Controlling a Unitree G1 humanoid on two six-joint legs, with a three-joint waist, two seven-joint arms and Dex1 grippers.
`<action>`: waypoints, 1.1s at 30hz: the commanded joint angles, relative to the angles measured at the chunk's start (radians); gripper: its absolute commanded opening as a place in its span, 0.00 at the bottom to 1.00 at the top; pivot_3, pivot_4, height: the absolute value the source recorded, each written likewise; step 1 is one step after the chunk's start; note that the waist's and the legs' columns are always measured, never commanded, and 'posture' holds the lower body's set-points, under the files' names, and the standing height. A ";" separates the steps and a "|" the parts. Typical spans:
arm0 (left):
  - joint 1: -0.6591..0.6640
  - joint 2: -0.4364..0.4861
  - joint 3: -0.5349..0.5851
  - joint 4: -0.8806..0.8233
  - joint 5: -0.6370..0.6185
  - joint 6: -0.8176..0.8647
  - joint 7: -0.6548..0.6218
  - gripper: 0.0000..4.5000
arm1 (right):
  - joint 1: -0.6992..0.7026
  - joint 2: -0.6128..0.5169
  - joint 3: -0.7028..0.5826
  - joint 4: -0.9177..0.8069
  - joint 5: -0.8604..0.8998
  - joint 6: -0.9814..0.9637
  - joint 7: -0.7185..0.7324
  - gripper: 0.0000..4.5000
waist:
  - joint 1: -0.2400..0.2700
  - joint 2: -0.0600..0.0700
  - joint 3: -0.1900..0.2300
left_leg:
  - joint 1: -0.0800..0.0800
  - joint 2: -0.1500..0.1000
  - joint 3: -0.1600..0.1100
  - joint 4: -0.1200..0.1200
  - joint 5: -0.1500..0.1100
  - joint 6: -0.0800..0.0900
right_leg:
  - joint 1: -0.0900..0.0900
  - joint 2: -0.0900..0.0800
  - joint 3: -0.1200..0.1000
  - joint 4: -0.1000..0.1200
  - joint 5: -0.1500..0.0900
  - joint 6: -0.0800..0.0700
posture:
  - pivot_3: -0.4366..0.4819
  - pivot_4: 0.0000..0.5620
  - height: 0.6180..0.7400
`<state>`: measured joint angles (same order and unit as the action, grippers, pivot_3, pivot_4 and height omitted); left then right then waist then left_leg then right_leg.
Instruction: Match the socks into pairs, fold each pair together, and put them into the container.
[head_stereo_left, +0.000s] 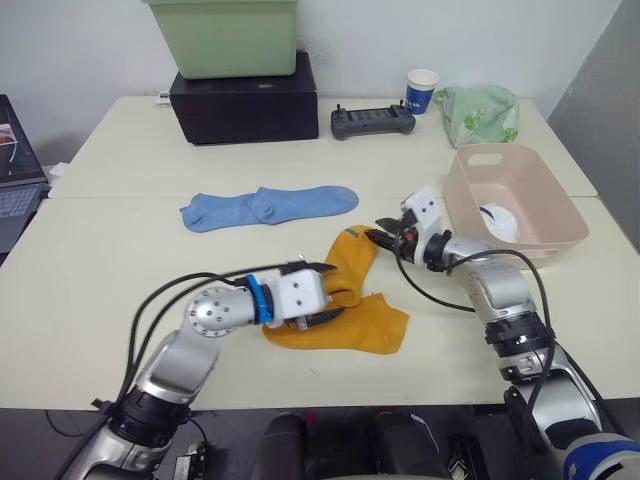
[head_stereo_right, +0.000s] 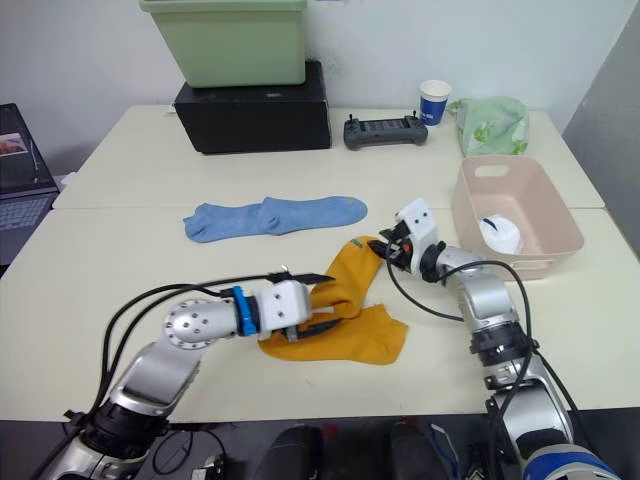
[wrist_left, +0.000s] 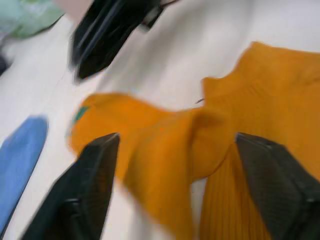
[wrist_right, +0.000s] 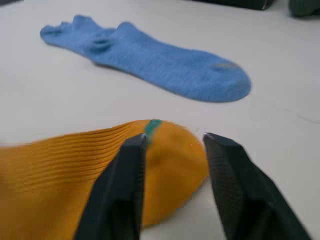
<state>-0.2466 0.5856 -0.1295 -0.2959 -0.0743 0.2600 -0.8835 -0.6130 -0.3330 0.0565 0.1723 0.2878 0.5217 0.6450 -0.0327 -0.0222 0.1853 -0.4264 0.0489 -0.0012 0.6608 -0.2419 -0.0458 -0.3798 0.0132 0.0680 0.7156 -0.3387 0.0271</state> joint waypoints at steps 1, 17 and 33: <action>0.003 -0.002 0.155 -0.028 -0.174 0.166 0.013 0.92 | 0.023 -0.001 -0.075 -0.132 0.074 0.130 -0.049 0.78 | -0.001 0.000 0.000 | 0.000 0.000 0.000 0.000 0.000 0.000 | 0.000 -0.001 0.000 0.000 0.000 0.000 | 0.48 0.27 1.00; -0.080 -0.054 0.074 0.115 -0.314 0.463 0.053 0.83 | -0.008 0.100 -0.028 0.003 0.044 0.298 -0.180 0.74 | -0.003 0.000 0.000 | 0.001 -0.001 0.001 0.000 0.000 0.000 | 0.000 0.000 0.000 0.000 0.000 0.000 | 0.48 0.27 1.00; -0.067 -0.035 0.068 0.066 -0.361 0.496 0.047 0.01 | -0.070 0.153 -0.072 0.064 0.064 0.223 -0.165 0.00 | -0.011 0.000 0.000 | 0.001 -0.001 0.001 0.000 0.000 0.000 | 0.001 0.000 0.001 0.000 0.000 0.000 | 0.48 0.27 1.00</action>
<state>-0.3113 0.5474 -0.0785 -0.1860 -0.4117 0.7431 -0.8388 -0.6502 -0.1843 0.0080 0.2626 0.3339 0.7640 0.4739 -0.0442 -0.0222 0.1852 -0.4255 0.0477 -0.0002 0.6609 -0.2418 -0.0461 -0.3793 0.0135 0.0688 0.7154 -0.3387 0.0272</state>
